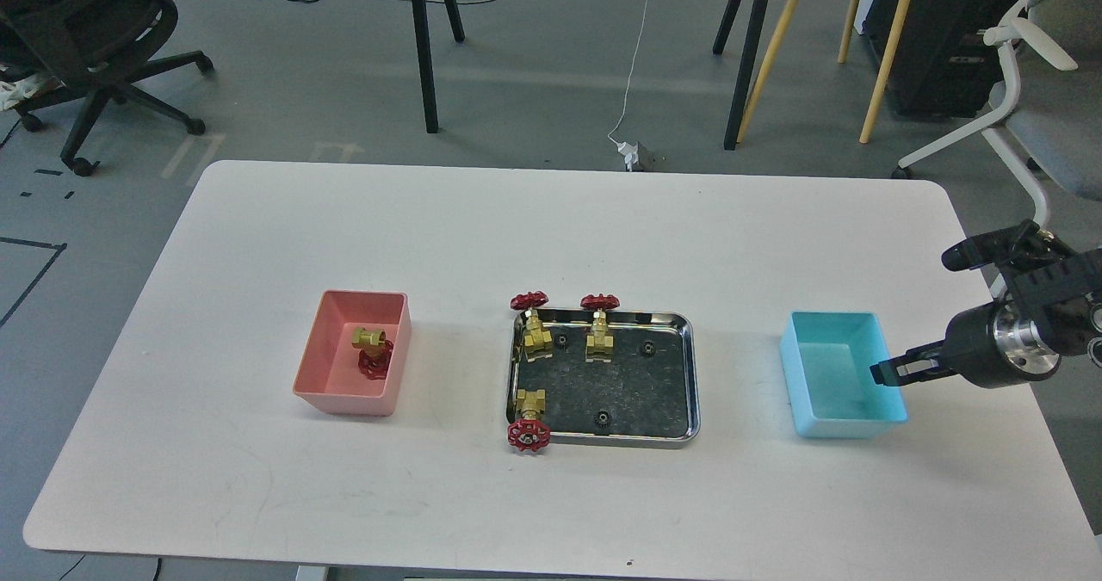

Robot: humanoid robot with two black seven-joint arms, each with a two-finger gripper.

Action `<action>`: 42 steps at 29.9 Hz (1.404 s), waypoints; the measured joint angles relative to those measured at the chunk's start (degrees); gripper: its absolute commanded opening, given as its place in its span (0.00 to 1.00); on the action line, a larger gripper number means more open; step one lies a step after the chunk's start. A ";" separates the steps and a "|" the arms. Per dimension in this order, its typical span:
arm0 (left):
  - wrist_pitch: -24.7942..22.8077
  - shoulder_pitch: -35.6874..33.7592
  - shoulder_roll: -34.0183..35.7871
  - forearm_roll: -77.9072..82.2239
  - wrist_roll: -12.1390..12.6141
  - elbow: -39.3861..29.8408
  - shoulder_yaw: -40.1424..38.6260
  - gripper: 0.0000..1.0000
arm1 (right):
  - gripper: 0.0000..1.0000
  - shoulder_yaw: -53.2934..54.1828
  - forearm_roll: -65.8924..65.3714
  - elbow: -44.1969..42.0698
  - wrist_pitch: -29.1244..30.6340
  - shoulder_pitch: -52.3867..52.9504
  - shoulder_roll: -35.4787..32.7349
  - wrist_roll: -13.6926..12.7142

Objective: Place valve in pink box and gear in blue box

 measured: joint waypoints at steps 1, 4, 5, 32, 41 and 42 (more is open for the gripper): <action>0.00 0.00 0.00 0.00 0.00 -0.03 0.00 0.96 | 0.61 1.07 0.01 -1.17 0.00 -1.21 0.89 -0.07; 0.00 0.00 0.01 -0.05 0.00 -0.03 0.01 0.96 | 0.72 3.40 0.02 -3.18 -0.02 -3.41 2.52 -0.33; 0.00 0.00 0.03 -0.05 0.00 -0.02 0.06 0.96 | 0.73 3.90 0.13 -3.37 -0.01 -3.77 2.83 -0.35; 1.73 0.55 -3.06 -0.21 3.20 0.37 0.62 0.96 | 0.95 40.56 32.45 -18.67 -0.02 -2.72 11.68 -0.95; 1.53 0.10 -9.96 -0.35 12.99 1.72 0.57 0.98 | 0.95 49.87 44.81 -32.58 -21.74 0.47 23.05 -4.70; 1.43 0.20 -10.54 -0.36 14.73 1.72 0.58 0.98 | 0.95 49.98 46.41 -33.39 -24.95 0.66 23.99 -5.11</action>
